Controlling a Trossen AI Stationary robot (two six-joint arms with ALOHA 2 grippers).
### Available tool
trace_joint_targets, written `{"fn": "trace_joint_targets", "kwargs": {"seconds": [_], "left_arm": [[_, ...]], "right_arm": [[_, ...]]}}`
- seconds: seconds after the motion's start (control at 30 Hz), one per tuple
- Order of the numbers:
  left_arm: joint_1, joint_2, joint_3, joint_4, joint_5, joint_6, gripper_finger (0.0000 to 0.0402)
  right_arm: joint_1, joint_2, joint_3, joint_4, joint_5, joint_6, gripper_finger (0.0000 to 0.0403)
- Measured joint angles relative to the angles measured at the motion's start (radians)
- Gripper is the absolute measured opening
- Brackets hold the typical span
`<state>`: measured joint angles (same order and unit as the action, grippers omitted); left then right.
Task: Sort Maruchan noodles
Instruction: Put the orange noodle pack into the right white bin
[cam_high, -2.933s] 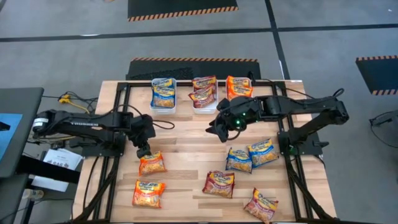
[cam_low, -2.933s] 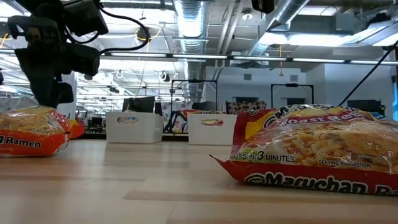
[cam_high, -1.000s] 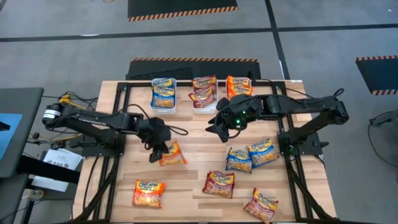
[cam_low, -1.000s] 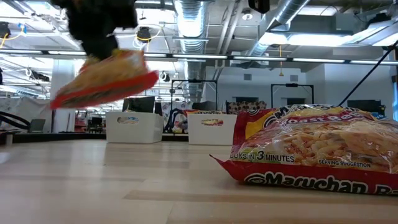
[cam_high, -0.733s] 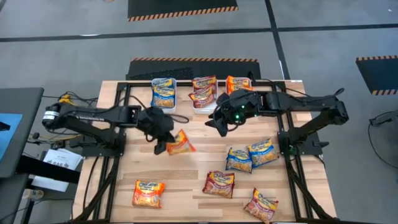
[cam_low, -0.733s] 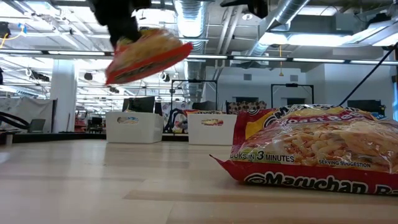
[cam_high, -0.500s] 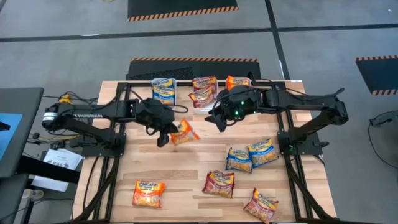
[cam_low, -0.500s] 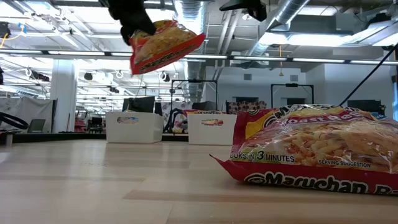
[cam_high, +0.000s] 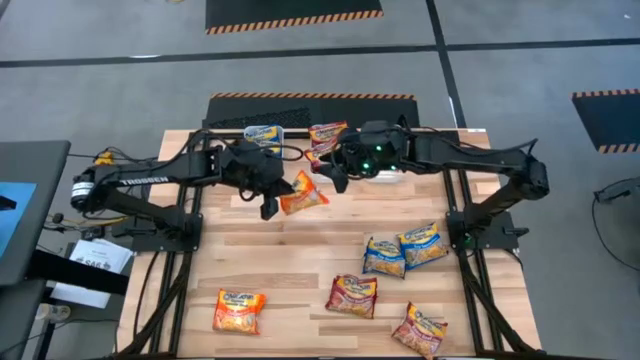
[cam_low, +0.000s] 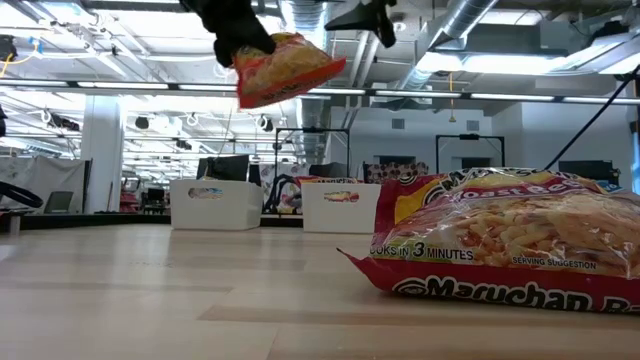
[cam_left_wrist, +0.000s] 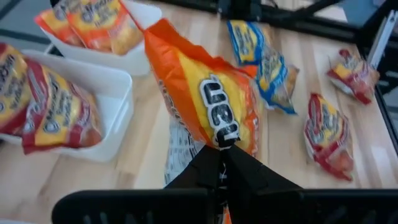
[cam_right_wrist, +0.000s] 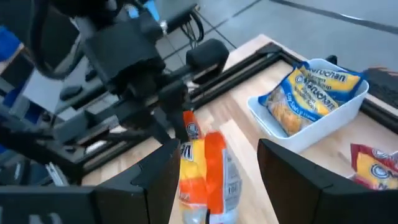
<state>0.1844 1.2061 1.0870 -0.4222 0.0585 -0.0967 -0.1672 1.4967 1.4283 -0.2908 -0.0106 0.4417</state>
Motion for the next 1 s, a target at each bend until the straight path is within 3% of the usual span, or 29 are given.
{"fn": "trace_joint_targets", "kwargs": {"seconds": [0.27,0.5,0.77,1.0], "left_arm": [[0.024,0.009,0.0,0.0,0.004,0.016,0.0],[0.034,0.009,0.0,-0.005,0.005,0.026,0.0],[0.034,0.009,0.0,-0.016,0.006,0.035,0.0],[0.034,0.009,-0.001,-0.034,0.006,0.034,0.0]], "right_arm": [[-0.013,0.051,0.001,0.07,-0.058,-0.06,0.024],[-0.021,0.123,-0.001,0.08,-0.187,-0.052,0.024],[-0.021,0.145,-0.001,0.102,-0.182,-0.05,0.024],[-0.037,0.089,0.0,0.104,-0.143,-0.051,0.024]]}}
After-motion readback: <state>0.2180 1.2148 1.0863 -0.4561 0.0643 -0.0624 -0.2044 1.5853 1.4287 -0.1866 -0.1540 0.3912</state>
